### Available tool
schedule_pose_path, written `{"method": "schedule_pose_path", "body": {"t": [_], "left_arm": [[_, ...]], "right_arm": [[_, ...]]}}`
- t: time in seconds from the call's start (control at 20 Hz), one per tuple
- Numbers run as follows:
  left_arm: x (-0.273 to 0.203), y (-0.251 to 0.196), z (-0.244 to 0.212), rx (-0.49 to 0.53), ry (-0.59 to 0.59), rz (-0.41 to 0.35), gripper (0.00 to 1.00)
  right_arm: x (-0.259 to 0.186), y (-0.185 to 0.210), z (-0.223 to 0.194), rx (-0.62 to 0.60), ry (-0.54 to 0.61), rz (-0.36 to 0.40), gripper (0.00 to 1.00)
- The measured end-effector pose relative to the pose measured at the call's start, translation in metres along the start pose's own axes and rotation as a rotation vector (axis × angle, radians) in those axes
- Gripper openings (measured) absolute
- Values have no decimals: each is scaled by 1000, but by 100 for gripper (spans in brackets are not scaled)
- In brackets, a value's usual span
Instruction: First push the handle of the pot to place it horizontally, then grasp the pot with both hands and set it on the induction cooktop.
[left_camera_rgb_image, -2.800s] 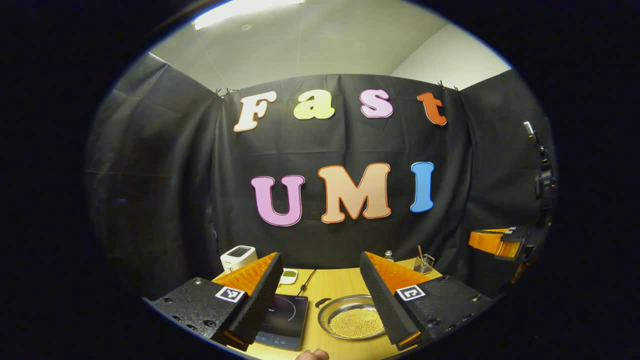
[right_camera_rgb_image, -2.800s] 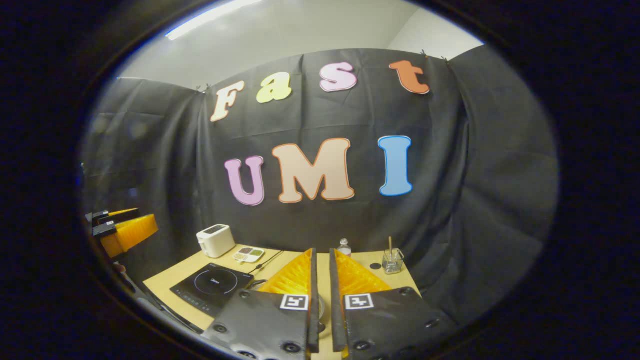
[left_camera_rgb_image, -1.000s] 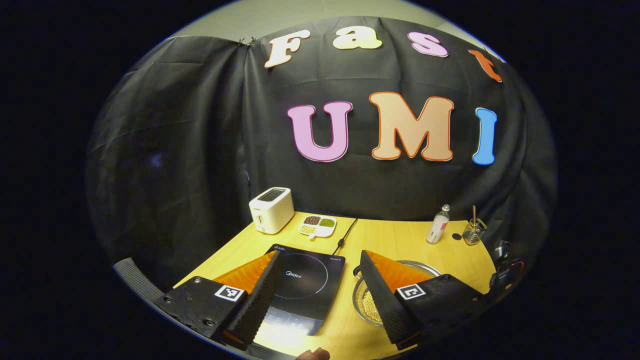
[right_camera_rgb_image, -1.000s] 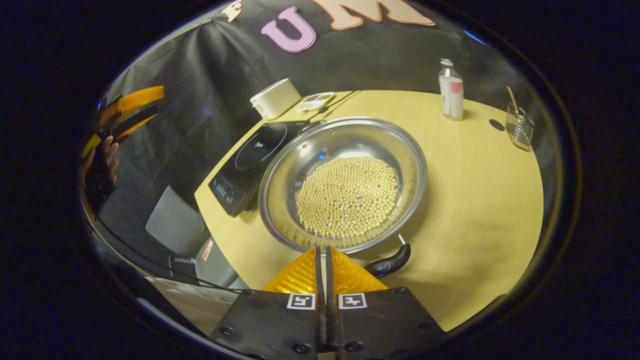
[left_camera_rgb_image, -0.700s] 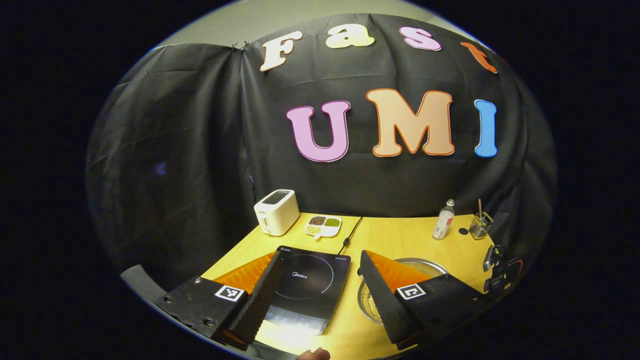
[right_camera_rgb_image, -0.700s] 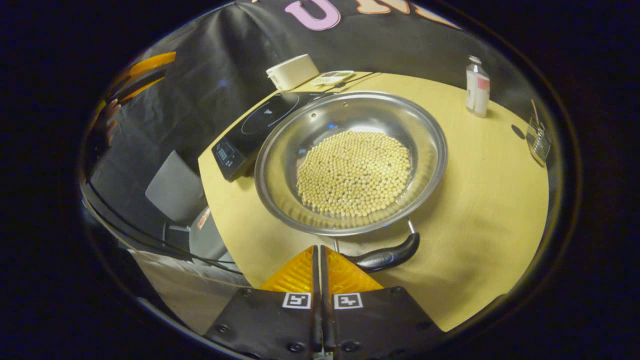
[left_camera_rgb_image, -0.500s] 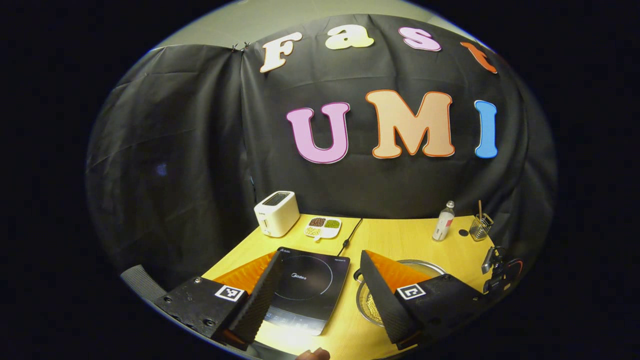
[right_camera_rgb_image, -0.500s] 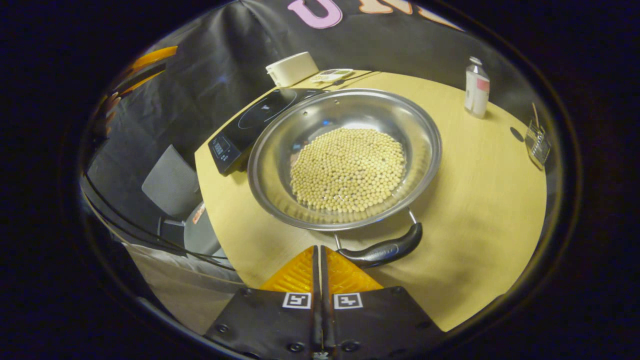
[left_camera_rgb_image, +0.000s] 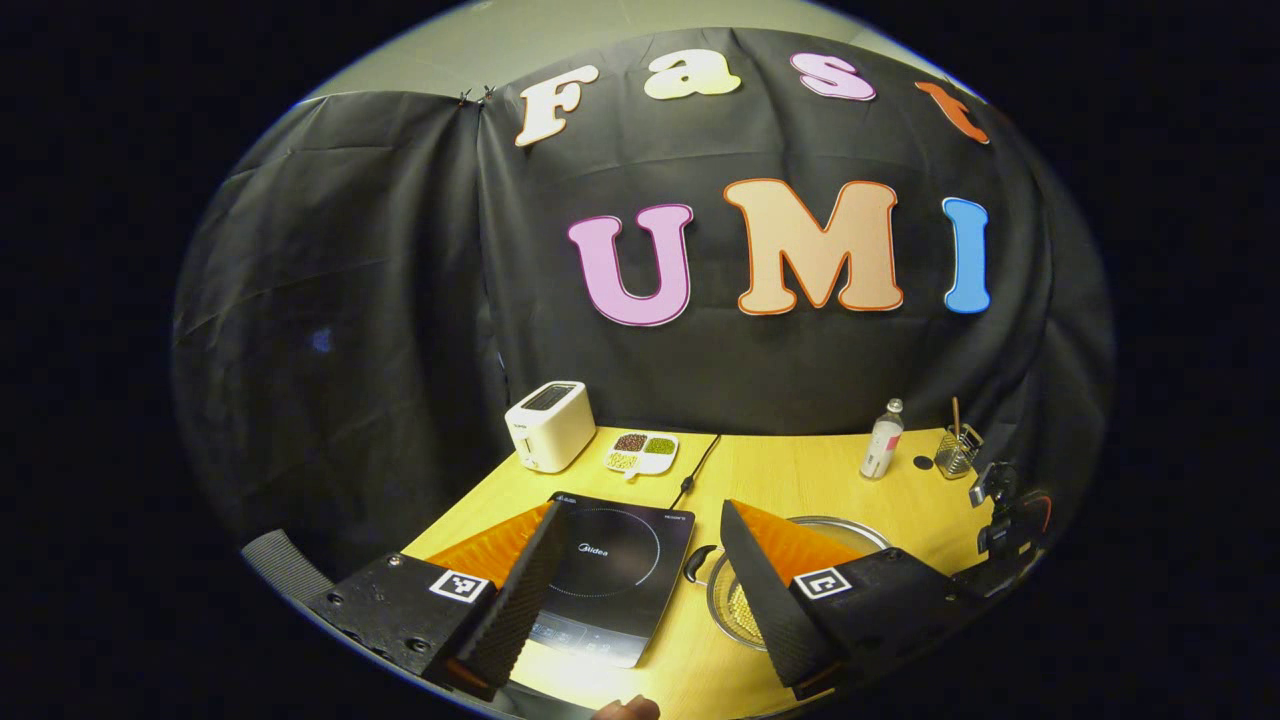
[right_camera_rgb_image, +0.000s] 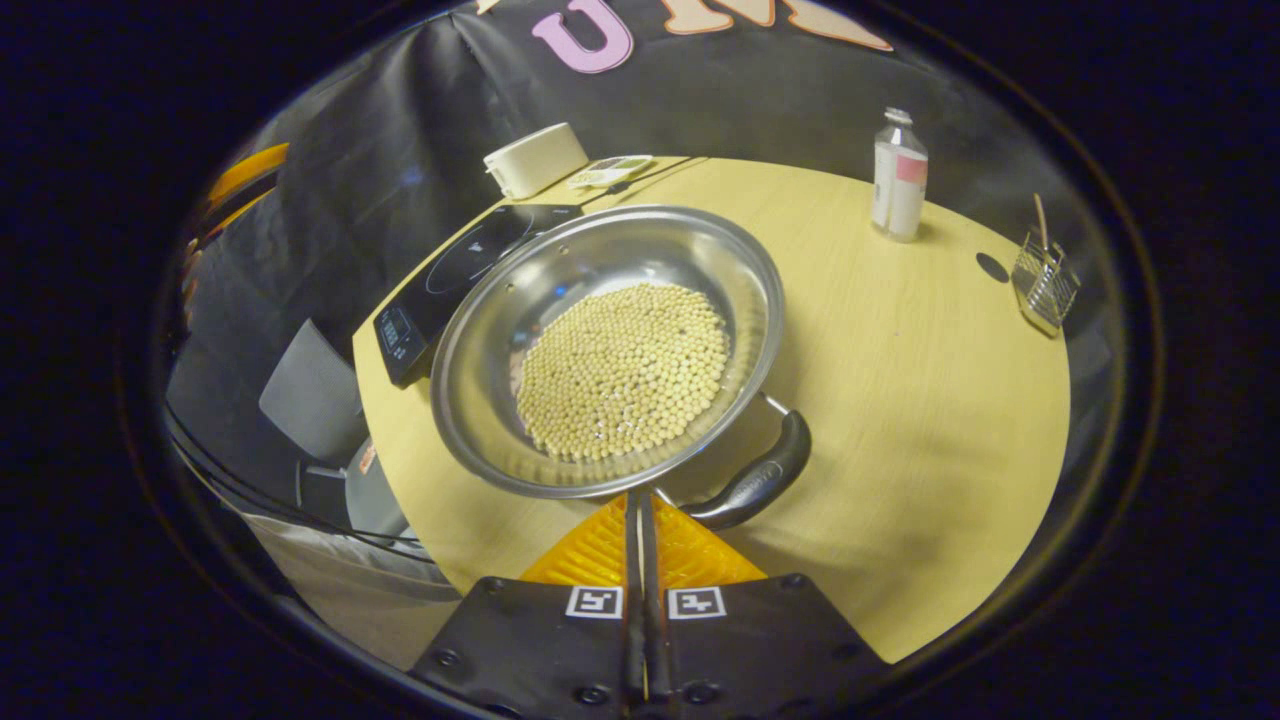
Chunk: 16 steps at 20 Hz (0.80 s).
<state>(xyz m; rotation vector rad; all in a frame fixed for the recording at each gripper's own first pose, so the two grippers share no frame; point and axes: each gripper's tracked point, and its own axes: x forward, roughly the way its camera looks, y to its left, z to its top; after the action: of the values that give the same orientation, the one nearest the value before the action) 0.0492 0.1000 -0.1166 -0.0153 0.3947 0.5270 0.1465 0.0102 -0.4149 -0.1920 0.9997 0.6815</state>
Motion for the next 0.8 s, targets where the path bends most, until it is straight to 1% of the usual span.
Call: {"method": "schedule_pose_path", "body": {"t": [0.3, 0.45, 0.5, 0.55, 0.6, 0.65, 0.75, 0.8], "left_arm": [[-5, 7, -7, -16, 15, 14, 96], [-4, 4, -13, -26, 25, -1, 96], [-2, 1, -18, -28, 35, -13, 95], [2, -3, -23, -27, 48, -30, 95], [7, -9, -31, -26, 66, -54, 95], [14, -15, -37, -21, 84, -83, 96], [30, -27, -50, 0, 121, -148, 95], [39, -33, -58, 14, 137, -183, 95]], "right_arm": [[4, -19, 9, -31, -2, -58, 0], [0, -21, 10, -24, -9, -71, 0], [-2, -24, 11, -24, -11, -85, 0], [-7, -28, 11, -13, -14, -103, 3], [-11, -32, 15, 7, -24, -129, 2], [-17, -37, 20, 32, -47, -168, 2], [-28, -40, 31, 105, -91, -210, 3], [-31, -42, 36, 145, -111, -234, 0]]}}
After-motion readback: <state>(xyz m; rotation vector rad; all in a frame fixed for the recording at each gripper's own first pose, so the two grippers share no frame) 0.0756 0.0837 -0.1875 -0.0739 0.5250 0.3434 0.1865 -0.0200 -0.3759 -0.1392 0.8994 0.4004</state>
